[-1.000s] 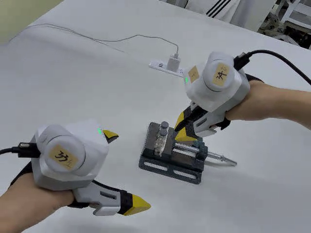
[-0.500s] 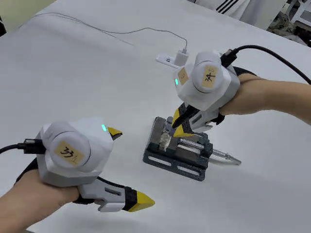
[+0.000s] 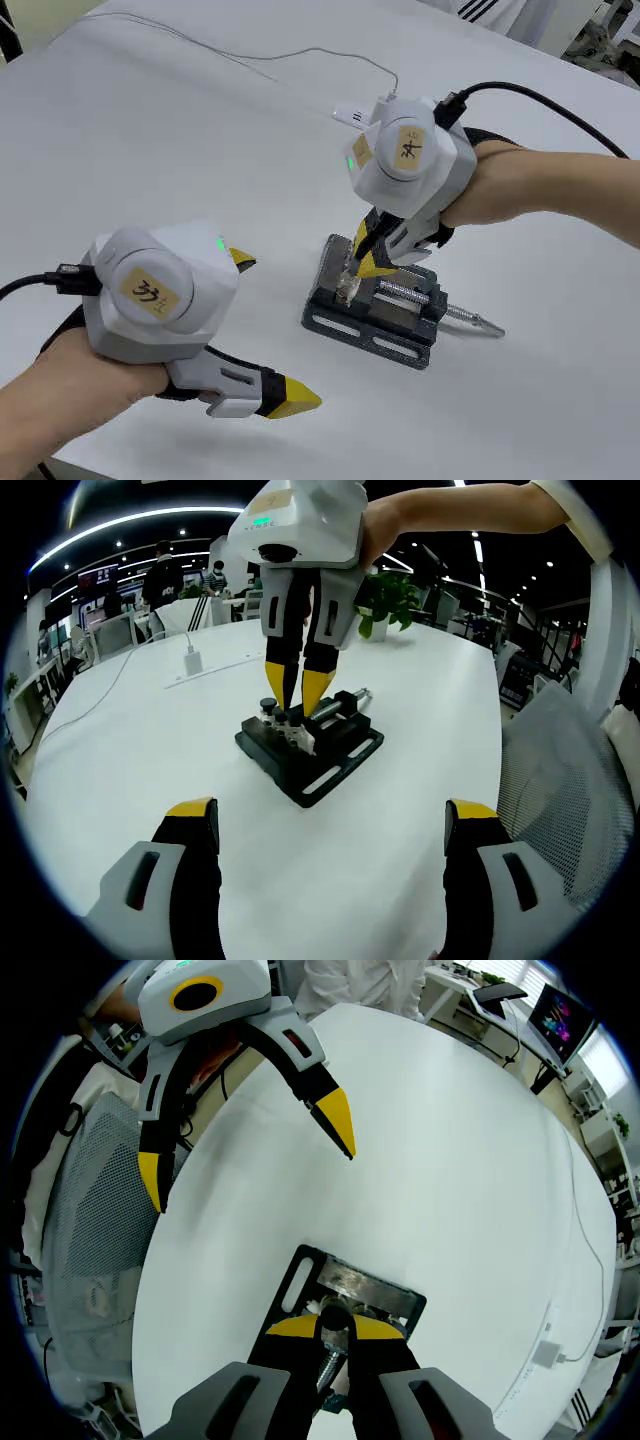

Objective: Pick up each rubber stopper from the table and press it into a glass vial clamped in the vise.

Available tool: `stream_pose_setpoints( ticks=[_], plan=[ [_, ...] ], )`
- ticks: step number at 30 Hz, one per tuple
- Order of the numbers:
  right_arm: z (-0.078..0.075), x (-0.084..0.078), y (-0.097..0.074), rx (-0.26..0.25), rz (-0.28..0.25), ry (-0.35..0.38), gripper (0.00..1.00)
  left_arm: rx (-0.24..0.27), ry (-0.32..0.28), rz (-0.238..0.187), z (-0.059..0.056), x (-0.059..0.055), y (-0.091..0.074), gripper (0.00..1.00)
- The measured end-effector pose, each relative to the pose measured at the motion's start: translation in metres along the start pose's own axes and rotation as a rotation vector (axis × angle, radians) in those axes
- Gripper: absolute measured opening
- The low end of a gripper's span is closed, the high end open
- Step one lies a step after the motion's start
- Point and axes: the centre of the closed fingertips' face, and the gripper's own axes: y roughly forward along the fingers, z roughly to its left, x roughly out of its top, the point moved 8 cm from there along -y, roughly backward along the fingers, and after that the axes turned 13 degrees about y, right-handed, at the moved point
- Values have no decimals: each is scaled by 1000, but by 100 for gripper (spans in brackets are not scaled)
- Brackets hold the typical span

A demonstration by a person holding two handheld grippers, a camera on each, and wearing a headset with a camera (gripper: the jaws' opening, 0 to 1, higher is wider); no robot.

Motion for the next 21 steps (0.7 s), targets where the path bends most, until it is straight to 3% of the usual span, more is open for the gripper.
stream_pose_setpoints(
  ticks=[21],
  plan=[
    [-1, 4, 4, 3, 50, 23, 4, -11, -14, 5, -1, -3, 3, 91]
  ],
)
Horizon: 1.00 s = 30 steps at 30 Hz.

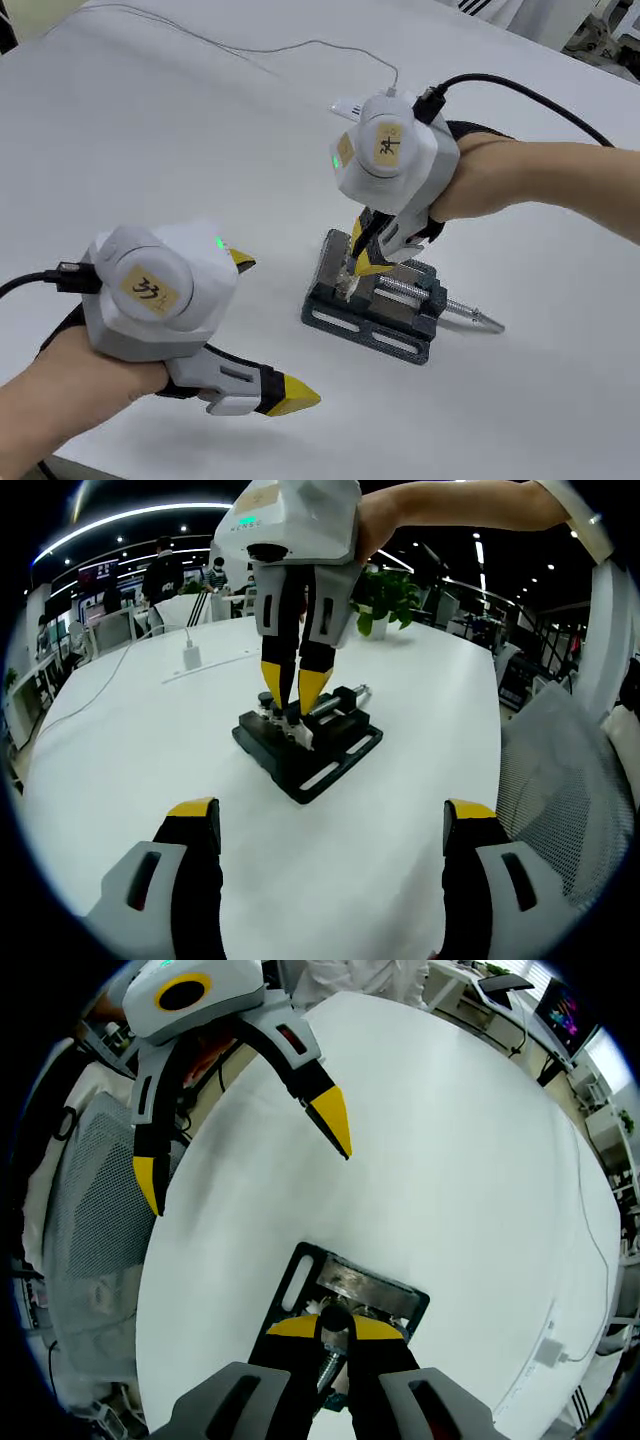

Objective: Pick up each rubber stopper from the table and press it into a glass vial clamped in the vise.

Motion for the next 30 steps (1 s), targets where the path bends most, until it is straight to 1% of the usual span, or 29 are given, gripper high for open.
stream_pose_setpoints(
  ticks=[1, 3, 7, 12, 14, 18, 22, 23, 24, 28, 30],
  plan=[
    [0, -1, 1, -2, 4, -5, 4, 0, 0, -1, 0, 0, 0, 91],
    [0, -1, 0, -2, 0, 20, 4, -1, -1, -2, 0, 0, 0, 91],
    [1, 0, 0, -8, 3, 27, 4, -3, 0, 1, 0, 0, 0, 91],
    [2, 0, 0, -12, -7, 88, 4, -4, -1, 2, 1, -1, 0, 91],
    [1, 0, 0, -9, -10, 129, 4, -5, -1, 2, 1, -1, 0, 91],
    [1, -1, 0, -7, -22, 175, 3, -10, 3, 4, 1, -1, 1, 90],
    [2, -1, 0, -14, -30, 231, 3, -16, 2, 3, 0, -1, 3, 90],
    [2, -1, 0, -16, -30, 256, 3, -17, 2, 3, 0, -1, 4, 90],
    [2, -1, 1, -16, -30, 263, 3, -18, 3, 2, -1, -1, 4, 90],
    [2, -1, 1, -18, -26, 242, 4, -22, 3, 0, -2, 0, 5, 90],
    [2, -1, 1, -20, -26, 209, 4, -23, 4, 0, -2, 0, 5, 90]
  ],
)
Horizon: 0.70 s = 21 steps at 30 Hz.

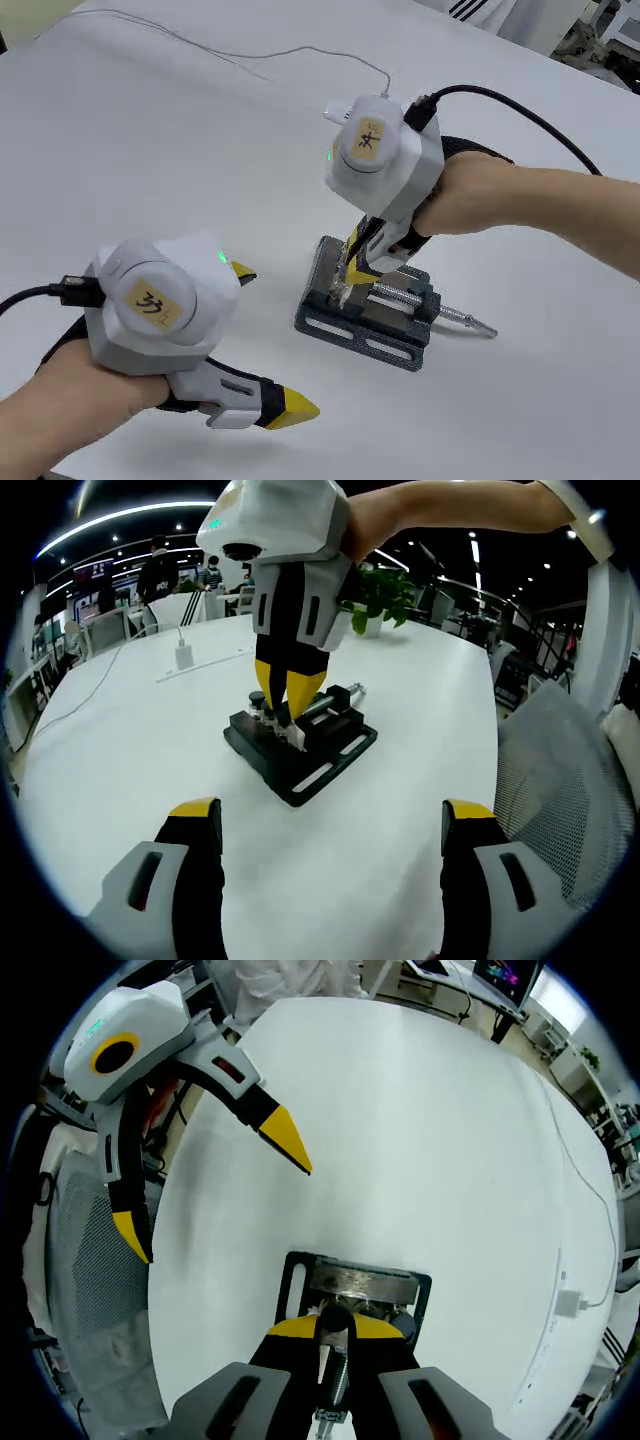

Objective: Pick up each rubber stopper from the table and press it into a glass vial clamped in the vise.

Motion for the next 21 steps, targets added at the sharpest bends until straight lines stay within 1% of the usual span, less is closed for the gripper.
stream_pose_setpoints(
  ticks=[4, 6, 7, 11, 16, 19, 21],
  plan=[
    [0, 0, 0, -1, -1, -18, 5, 3, -1, 2, 1, -1, -1, 90],
    [0, -1, -1, 2, -5, -57, 6, 6, -2, 5, 2, -1, -2, 89],
    [0, -1, -1, 1, -6, -46, 6, 7, -4, 6, 2, -2, -2, 89],
    [1, -2, -1, 2, -16, -63, 7, 10, -6, 9, 3, -2, -3, 89],
    [4, -3, -2, 27, -19, -69, 14, 9, -9, 12, 2, -2, -4, 89],
    [3, -4, -5, 16, -15, -76, 15, 8, -9, 10, 2, -2, -3, 89],
    [2, -5, -9, 2, -29, -76, 14, 7, -8, 11, 2, -2, -3, 89]
  ],
)
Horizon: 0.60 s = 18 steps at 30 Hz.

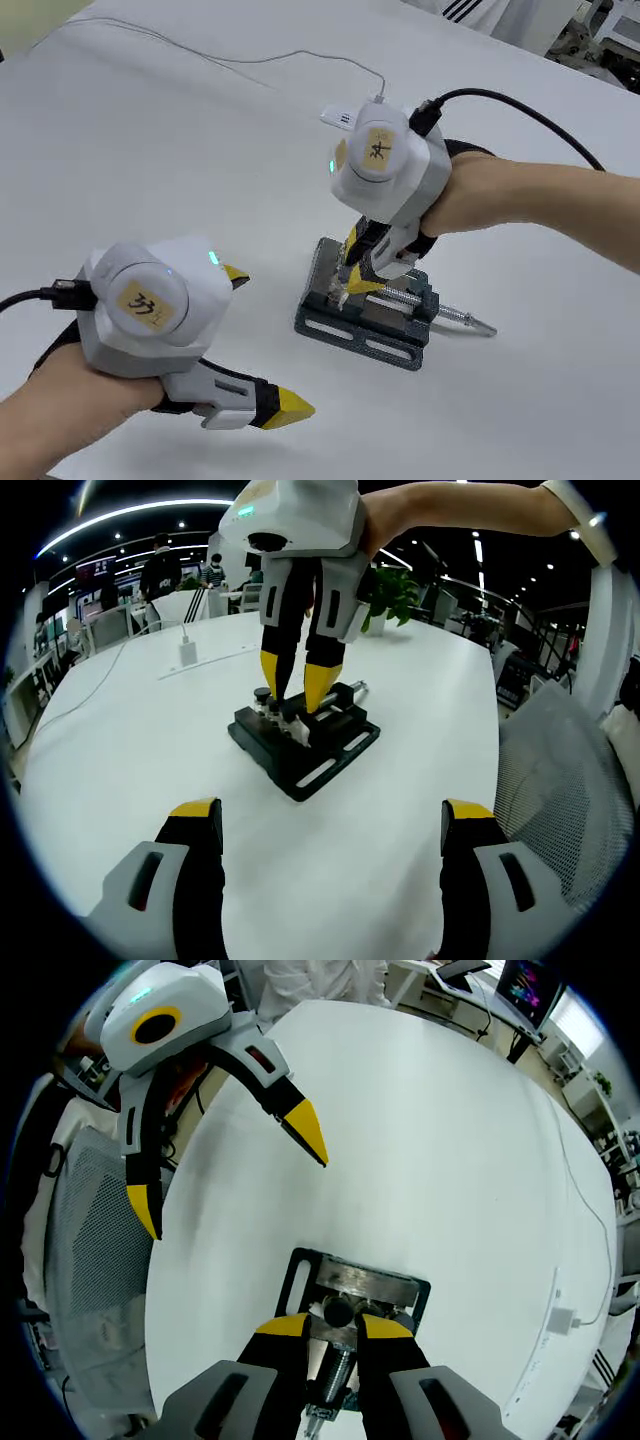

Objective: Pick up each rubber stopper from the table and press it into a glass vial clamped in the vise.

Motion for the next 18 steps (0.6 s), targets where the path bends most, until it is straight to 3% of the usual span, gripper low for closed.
stream_pose_setpoints(
  ticks=[6, 18],
  plan=[
    [-1, -2, -6, 8, -19, 15, 7, 0, -1, 0, 1, 0, 0, 89],
    [-9, -3, 4, 24, -27, 30, 2, -7, -8, 7, 0, -3, 2, 89]
  ],
)
